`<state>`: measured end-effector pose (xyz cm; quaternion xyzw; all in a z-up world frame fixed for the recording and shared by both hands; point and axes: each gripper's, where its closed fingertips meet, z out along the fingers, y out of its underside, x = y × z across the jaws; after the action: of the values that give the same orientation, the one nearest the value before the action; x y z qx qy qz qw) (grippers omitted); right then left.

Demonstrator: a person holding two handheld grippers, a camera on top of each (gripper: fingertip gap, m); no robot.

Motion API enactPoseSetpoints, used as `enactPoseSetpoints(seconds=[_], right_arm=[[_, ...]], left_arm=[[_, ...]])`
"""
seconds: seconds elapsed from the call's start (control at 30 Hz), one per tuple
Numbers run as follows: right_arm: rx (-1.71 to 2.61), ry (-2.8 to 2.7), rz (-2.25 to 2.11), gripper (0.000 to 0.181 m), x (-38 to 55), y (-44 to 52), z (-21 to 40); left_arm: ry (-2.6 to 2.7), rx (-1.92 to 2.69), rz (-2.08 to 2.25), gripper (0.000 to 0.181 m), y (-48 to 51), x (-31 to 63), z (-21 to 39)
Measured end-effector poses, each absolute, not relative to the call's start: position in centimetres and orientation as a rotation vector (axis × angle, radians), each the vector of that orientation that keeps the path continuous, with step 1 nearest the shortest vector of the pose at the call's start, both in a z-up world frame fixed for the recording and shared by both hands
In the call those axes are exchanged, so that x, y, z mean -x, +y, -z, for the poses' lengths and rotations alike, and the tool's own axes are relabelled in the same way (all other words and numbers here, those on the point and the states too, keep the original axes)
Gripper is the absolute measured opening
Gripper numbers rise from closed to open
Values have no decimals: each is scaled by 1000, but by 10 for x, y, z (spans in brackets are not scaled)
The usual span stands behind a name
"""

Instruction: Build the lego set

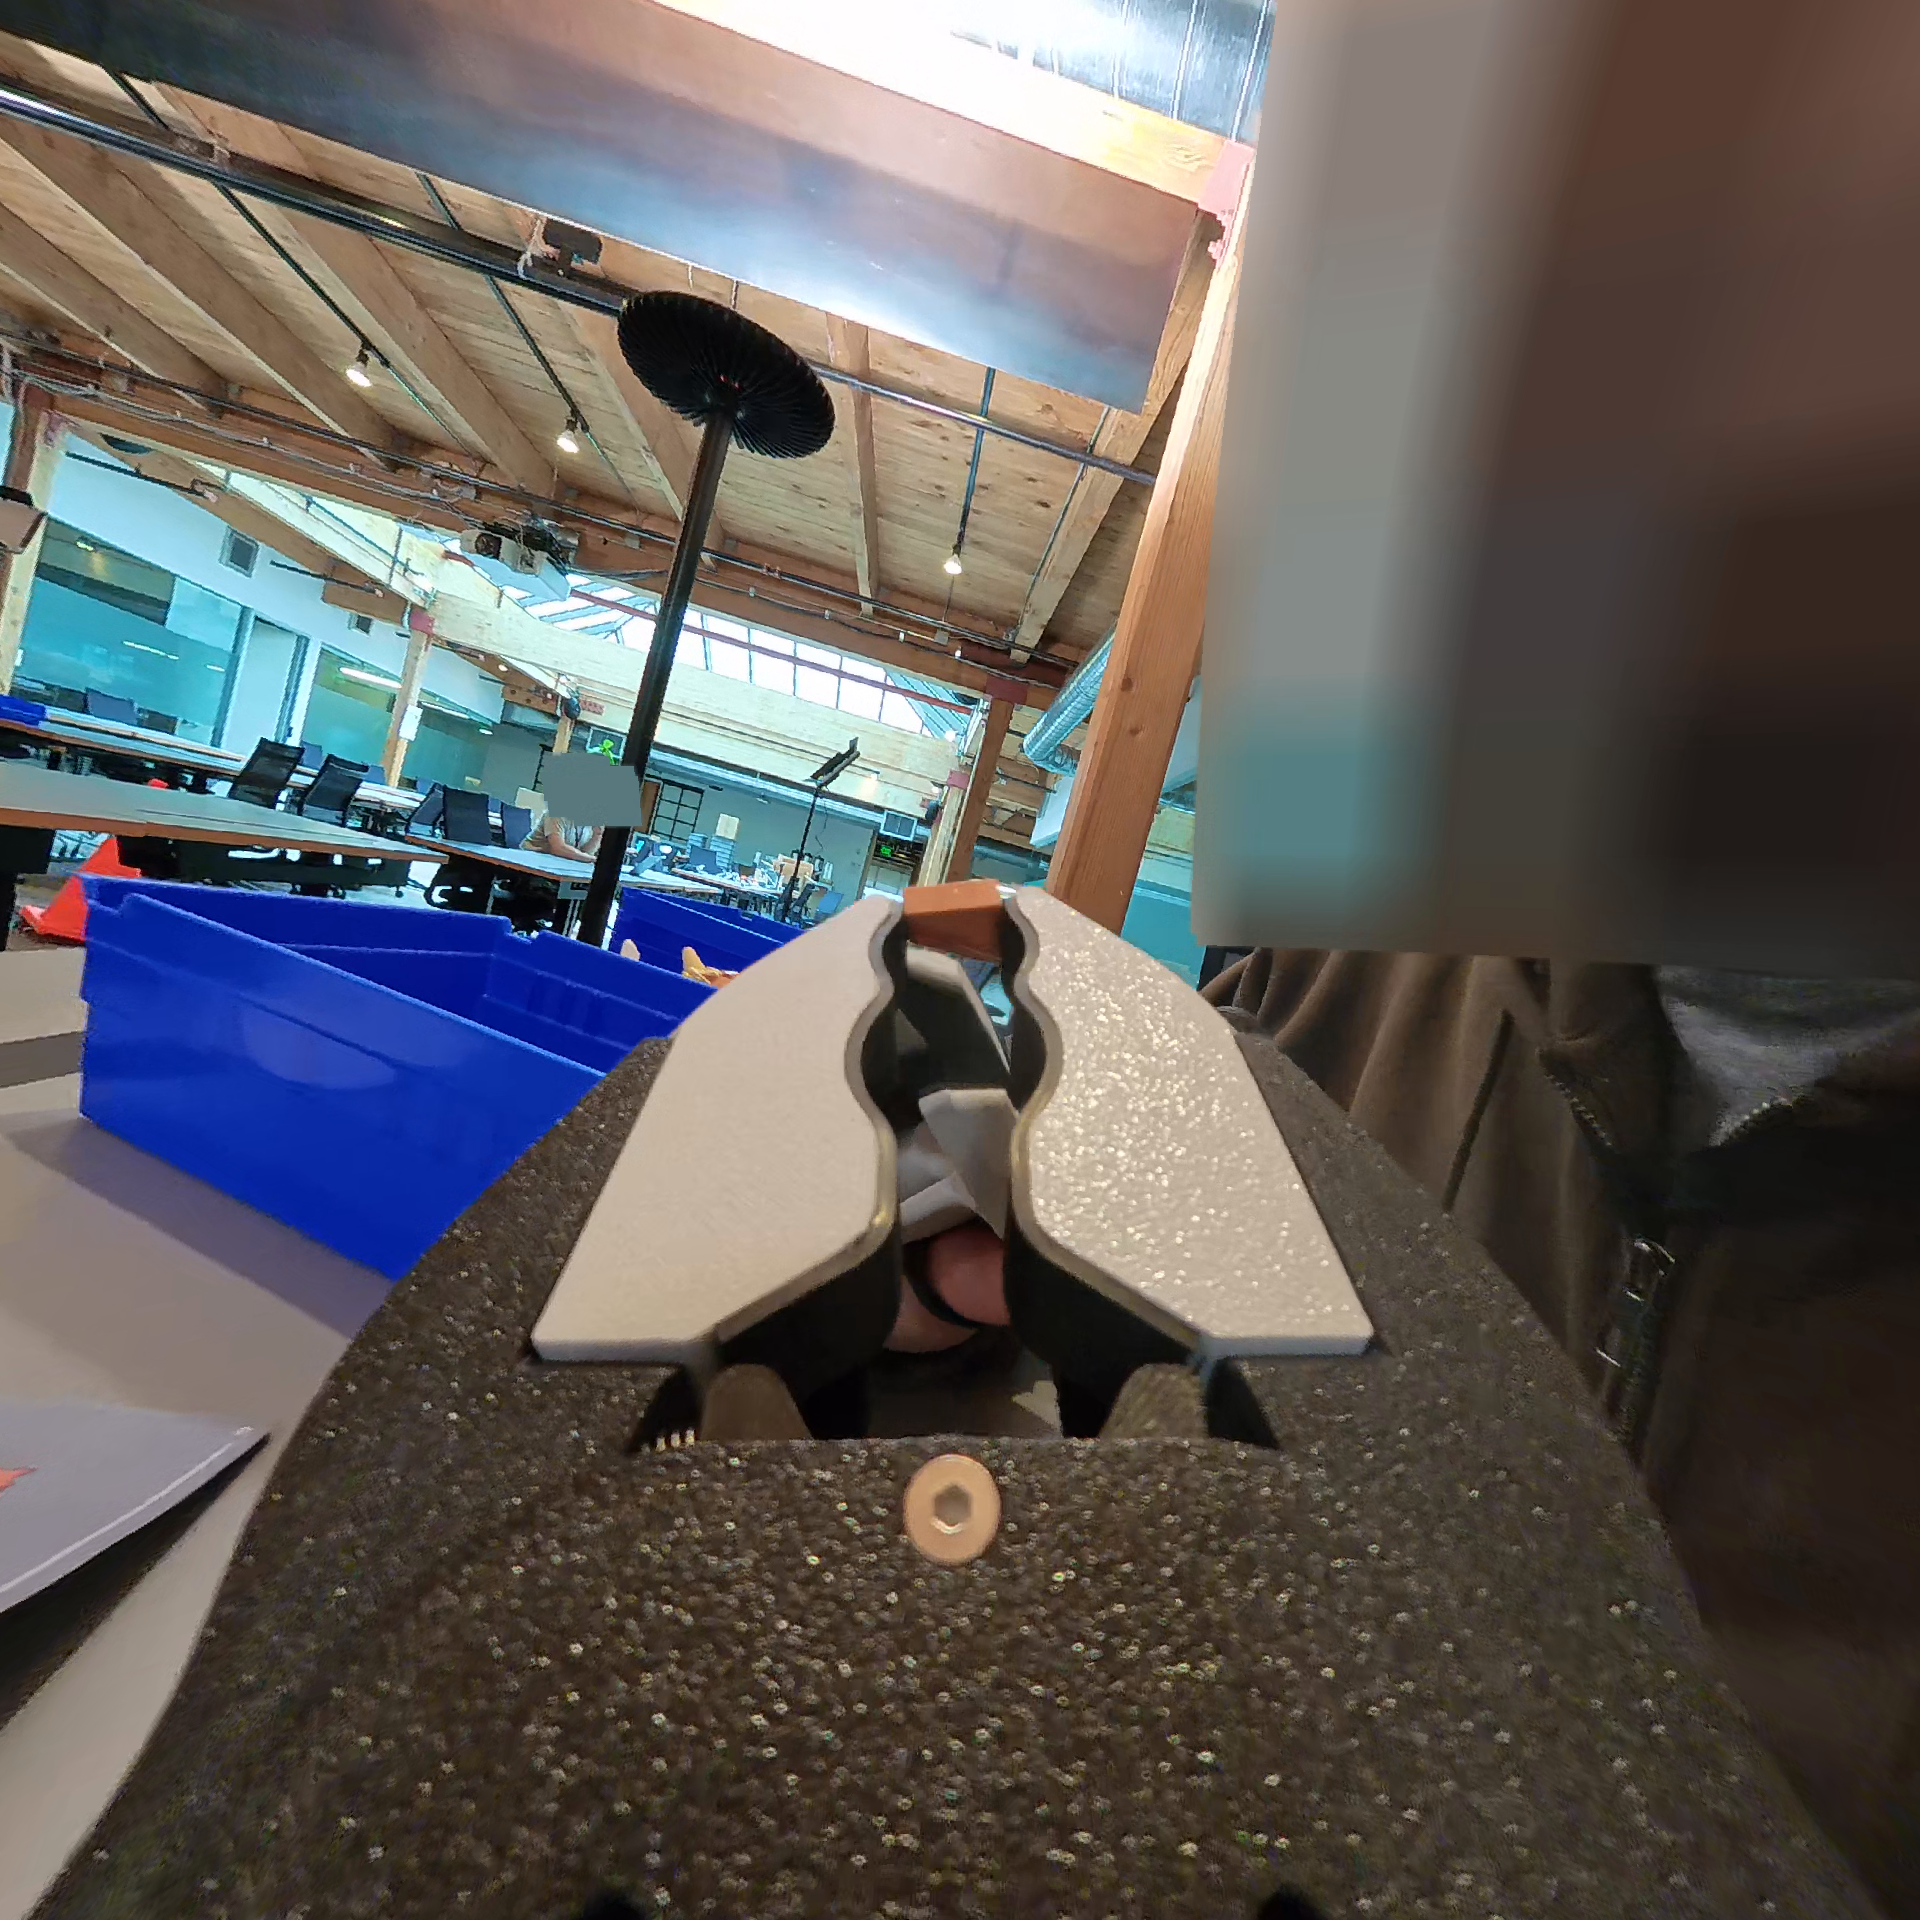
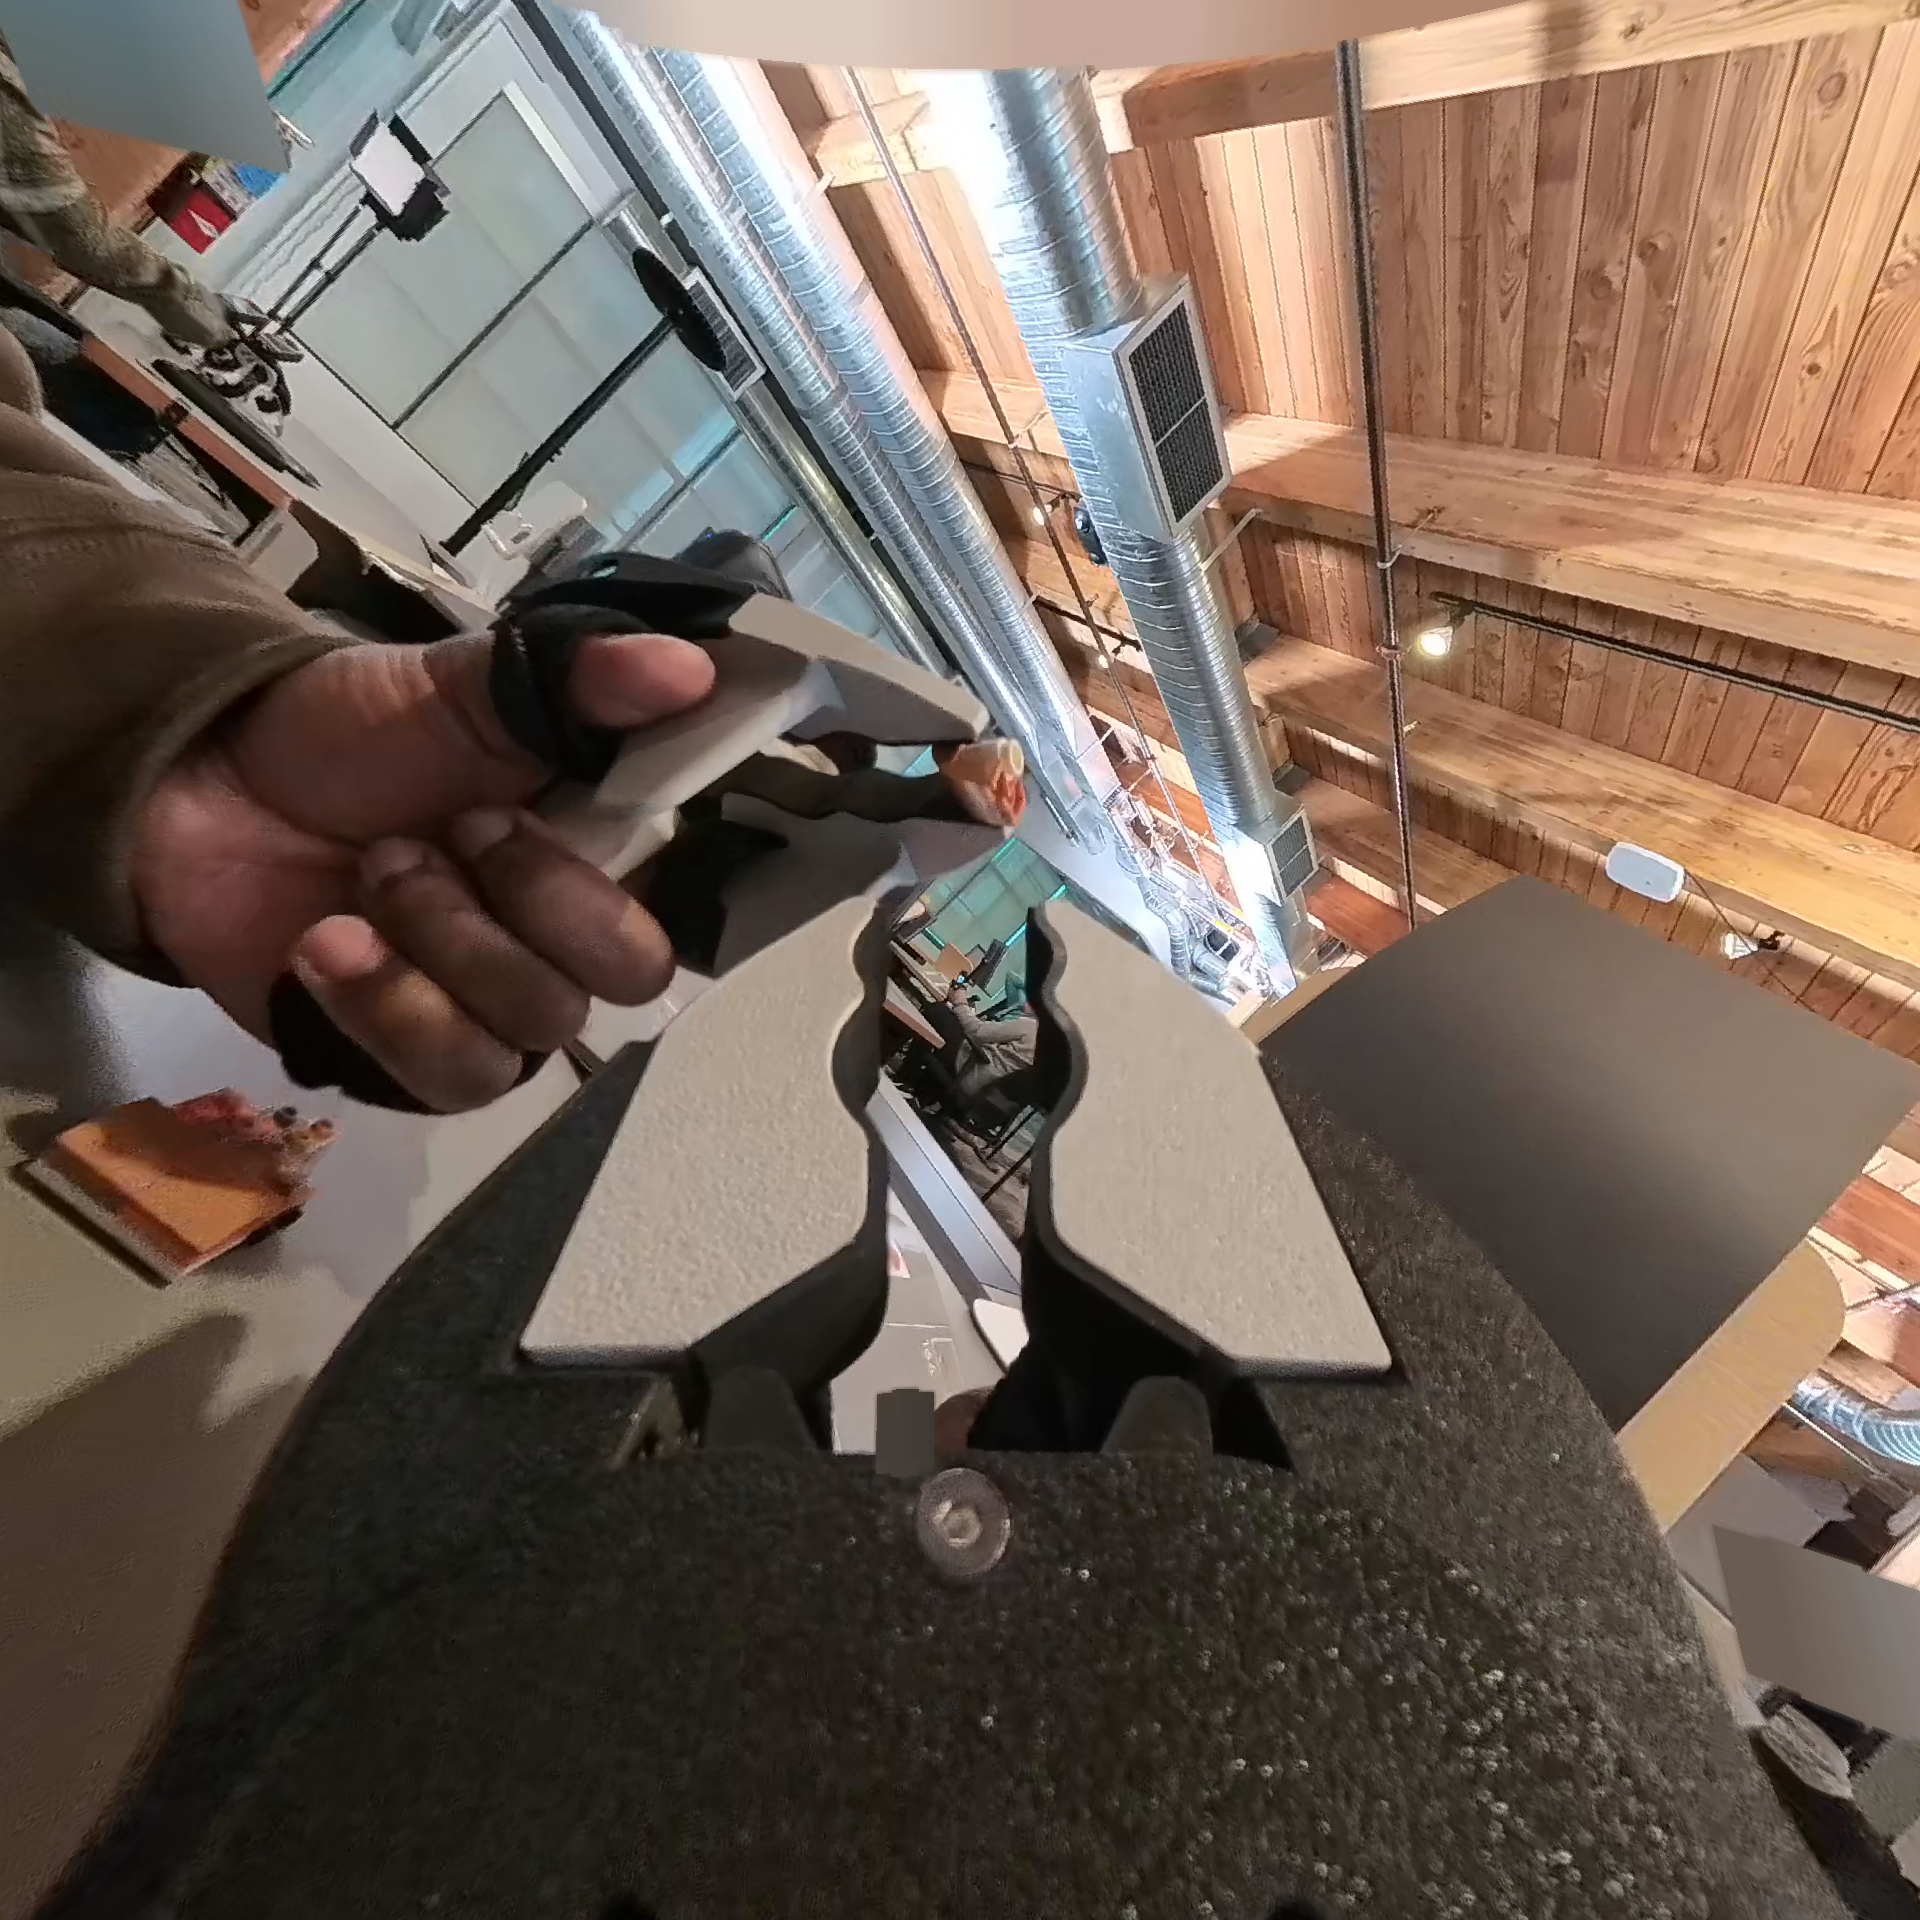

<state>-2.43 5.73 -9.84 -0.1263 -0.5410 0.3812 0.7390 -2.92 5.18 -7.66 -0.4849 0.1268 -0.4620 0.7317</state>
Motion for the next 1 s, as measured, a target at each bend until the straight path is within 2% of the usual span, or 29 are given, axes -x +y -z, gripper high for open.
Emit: enactPoseSetpoints(seconds=[1.0], right_arm=[[328, -1243, -894, 24, 32, 60, 109]], left_arm=[[259, 1081, 980, 17, 55, 43, 79]])
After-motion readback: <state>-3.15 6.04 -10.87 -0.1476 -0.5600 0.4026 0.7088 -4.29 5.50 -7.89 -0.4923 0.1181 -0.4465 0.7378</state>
